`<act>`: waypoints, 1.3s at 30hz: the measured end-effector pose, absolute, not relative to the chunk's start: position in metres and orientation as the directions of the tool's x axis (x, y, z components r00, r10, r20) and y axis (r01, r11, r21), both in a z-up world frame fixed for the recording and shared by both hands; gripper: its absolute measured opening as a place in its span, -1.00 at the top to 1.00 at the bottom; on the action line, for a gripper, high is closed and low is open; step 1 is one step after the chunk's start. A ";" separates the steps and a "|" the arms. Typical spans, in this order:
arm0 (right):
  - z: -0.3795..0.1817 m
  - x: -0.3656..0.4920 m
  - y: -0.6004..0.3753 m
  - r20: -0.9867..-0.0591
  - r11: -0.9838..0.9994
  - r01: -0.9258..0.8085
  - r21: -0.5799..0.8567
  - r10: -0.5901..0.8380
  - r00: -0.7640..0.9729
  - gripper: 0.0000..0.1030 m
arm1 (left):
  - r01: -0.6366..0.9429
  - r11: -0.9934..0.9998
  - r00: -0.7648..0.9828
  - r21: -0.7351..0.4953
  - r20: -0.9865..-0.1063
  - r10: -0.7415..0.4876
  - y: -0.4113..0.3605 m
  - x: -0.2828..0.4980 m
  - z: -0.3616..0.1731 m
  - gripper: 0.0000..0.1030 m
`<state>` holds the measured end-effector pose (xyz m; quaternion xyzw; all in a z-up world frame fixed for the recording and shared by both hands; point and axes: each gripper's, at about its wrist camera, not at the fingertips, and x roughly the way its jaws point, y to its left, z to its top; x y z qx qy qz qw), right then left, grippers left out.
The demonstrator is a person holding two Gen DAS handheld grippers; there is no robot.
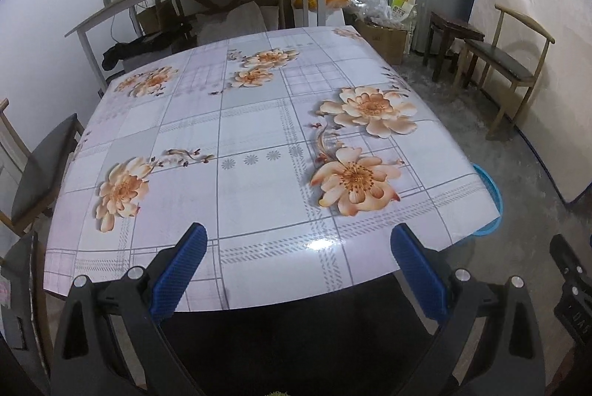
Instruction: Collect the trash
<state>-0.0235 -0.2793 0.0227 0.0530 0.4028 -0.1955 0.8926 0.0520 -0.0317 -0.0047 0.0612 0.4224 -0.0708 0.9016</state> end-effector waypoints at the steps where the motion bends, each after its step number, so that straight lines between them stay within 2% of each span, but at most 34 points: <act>1: 0.023 -0.024 -0.281 -0.740 0.917 0.395 -0.060 -0.306 0.599 -0.85 | 0.181 0.982 0.636 0.054 -0.768 -0.075 -0.033 0.051 -0.004 -0.89; 13: 0.023 -0.027 -0.285 -0.734 0.913 0.403 -0.058 -0.313 0.603 -0.85 | 0.231 0.970 0.626 0.080 -0.776 -0.085 -0.050 0.049 -0.004 -0.89; 39: 0.025 -0.029 -0.279 -0.731 0.914 0.402 -0.056 -0.312 0.607 -0.85 | 0.230 0.970 0.616 0.076 -0.783 -0.085 -0.051 0.048 -0.008 -0.89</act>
